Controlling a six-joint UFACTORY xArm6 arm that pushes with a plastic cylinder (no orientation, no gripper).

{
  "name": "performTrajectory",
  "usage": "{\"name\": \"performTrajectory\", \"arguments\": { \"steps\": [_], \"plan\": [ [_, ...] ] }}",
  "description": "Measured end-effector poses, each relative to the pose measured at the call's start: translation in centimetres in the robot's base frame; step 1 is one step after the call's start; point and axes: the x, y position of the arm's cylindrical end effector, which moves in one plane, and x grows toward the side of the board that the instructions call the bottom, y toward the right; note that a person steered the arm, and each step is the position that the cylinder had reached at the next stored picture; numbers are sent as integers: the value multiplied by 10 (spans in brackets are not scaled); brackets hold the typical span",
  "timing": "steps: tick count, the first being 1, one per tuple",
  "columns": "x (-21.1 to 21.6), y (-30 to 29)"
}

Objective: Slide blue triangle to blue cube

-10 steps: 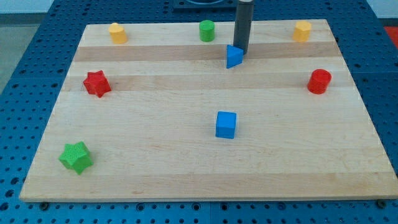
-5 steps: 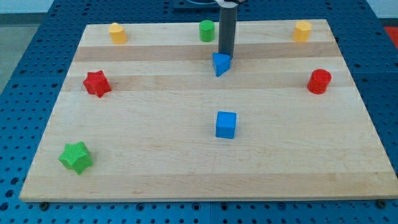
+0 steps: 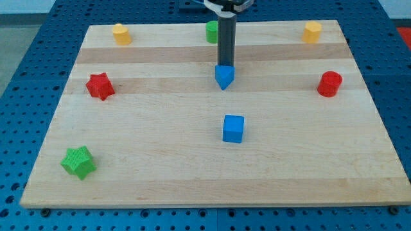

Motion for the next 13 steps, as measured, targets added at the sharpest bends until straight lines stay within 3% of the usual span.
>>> {"name": "performTrajectory", "arguments": {
  "steps": [8,13],
  "plan": [
    [128,-3],
    [123,10]
  ]
}}
